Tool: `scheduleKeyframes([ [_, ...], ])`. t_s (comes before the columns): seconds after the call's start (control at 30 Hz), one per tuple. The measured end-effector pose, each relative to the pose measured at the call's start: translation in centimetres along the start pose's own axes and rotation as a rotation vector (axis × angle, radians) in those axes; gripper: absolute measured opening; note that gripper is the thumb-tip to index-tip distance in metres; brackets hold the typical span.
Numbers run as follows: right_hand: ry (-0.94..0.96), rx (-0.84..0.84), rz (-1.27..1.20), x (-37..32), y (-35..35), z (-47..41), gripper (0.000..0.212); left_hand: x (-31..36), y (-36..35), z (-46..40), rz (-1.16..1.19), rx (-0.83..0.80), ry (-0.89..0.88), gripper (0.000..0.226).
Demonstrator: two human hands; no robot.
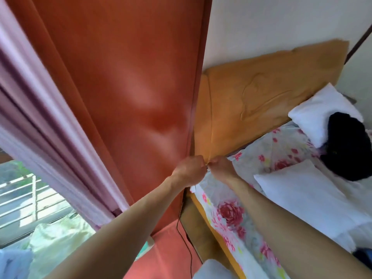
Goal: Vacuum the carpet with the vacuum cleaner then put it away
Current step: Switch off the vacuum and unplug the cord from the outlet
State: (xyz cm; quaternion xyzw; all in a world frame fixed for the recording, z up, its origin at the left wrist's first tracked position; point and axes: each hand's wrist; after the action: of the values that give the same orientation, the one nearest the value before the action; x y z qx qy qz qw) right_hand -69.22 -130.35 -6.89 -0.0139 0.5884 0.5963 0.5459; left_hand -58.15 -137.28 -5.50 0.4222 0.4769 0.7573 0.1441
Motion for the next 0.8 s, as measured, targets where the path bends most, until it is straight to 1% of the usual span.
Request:
scheduleKeyframes([
  [0.1, 0.005, -0.031, -0.014, -0.1, -0.2, -3.3, 0.042, 0.4, -0.9, -3.0, -0.119, 0.014, -0.035, 0.025],
  [0.2, -0.041, -0.046, -0.044, 0.9, 0.0, -7.4, 0.025, 0.9, -1.6, -6.5, -0.159, -0.010, -0.001, 0.028],
  [0.23, -0.039, -0.059, -0.033, 1.3, 0.0, -9.2, 0.022, 1.0, -1.9, -7.9, -0.171, -0.016, 0.014, 0.030],
  [0.27, -0.042, -0.064, -0.031, 1.7, -0.1, -10.7, 0.023, 1.0, -2.1, -9.0, -0.176, -0.021, 0.028, 0.031],
  [0.3, -0.043, -0.089, -0.017, 2.1, -0.1, -12.3, 0.028, 1.0, -2.3, -10.3, -0.173, -0.021, 0.056, 0.031],
  [0.33, -0.046, -0.111, -0.023, 2.4, 0.0, -13.8, 0.034, 1.2, -2.6, -11.5, -0.165, -0.019, 0.095, 0.030],
  [0.4, -0.030, -0.171, 0.020, 3.1, 0.5, -16.5, 0.037, 1.7, -3.2, -14.1, -0.150, -0.029, 0.186, 0.029],
  [0.43, -0.033, -0.234, 0.020, 3.5, 0.6, -17.8, 0.036, 1.9, -3.5, -15.2, -0.144, -0.045, 0.234, 0.028],
  [0.5, -0.008, -0.357, 0.066, 3.9, 0.6, -19.8, 0.024, 1.7, -3.9, -17.3, -0.117, -0.063, 0.341, 0.027],
  [0.6, -0.066, -0.465, -0.053, 4.2, -0.7, -22.3, 0.015, 0.2, -4.3, -19.4, -0.013, -0.037, 0.498, 0.031],
  [0.67, -0.094, -0.536, -0.084, 3.9, -1.9, -23.8, 0.017, -0.7, -4.5, -20.4, 0.057, -0.006, 0.605, 0.033],
  [0.8, -0.135, -0.565, -0.224, 2.5, -3.9, -27.0, 0.012, -2.1, -5.4, -23.2, 0.160, 0.126, 0.817, 0.029],
])
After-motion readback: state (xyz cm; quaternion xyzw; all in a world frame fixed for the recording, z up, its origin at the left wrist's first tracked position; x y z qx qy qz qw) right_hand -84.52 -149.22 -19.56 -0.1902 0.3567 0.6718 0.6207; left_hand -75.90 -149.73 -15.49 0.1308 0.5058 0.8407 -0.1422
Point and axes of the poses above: each hand's wrist, its own z-axis away from the middle knuckle, its own y-axis out of the back of the hand, x = y × z, and after that the axes turned 1 degree about y, right-handed
